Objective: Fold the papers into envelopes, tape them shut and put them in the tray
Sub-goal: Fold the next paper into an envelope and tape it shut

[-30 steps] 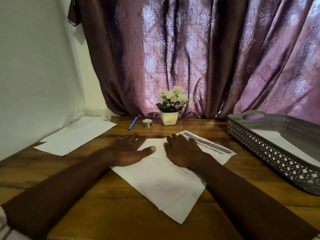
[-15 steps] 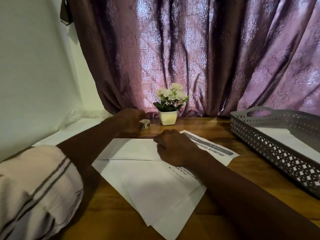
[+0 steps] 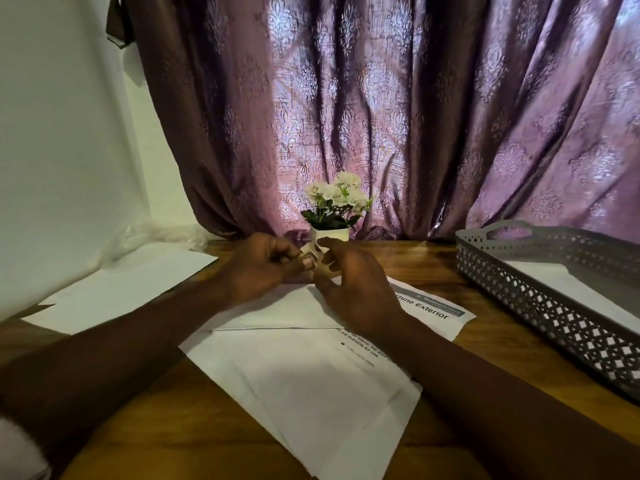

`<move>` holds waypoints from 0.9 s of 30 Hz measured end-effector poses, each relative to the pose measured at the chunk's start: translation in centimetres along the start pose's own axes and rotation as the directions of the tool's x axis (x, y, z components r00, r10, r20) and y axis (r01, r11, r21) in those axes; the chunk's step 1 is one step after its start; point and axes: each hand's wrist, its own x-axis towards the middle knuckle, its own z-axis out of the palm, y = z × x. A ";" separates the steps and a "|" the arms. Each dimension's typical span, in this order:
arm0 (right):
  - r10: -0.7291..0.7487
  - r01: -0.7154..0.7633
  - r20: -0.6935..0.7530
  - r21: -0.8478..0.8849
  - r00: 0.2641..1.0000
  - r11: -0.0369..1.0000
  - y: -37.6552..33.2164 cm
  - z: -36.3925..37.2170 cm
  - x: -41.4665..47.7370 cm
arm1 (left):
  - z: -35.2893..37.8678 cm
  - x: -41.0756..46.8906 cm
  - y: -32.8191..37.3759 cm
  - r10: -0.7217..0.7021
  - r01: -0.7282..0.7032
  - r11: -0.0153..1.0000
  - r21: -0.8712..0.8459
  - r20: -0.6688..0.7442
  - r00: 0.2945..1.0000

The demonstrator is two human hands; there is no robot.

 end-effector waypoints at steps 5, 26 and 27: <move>0.027 -0.026 -0.090 0.005 0.996 1.000 -0.1 -0.4 0.0 | 1.6 -1.7 -0.6 0.091 -0.092 0.995 -0.045 -0.025 0.996; 0.167 -0.133 -0.093 0.297 0.982 0.946 -0.3 -1.4 -0.3 | 1.8 -1.8 -0.8 0.149 -0.148 0.988 0.052 -0.016 0.989; 0.191 -0.156 -0.078 0.327 0.979 0.932 -0.3 -1.4 -0.3 | 1.7 -1.8 -0.8 0.176 -0.172 0.976 0.132 -0.013 0.984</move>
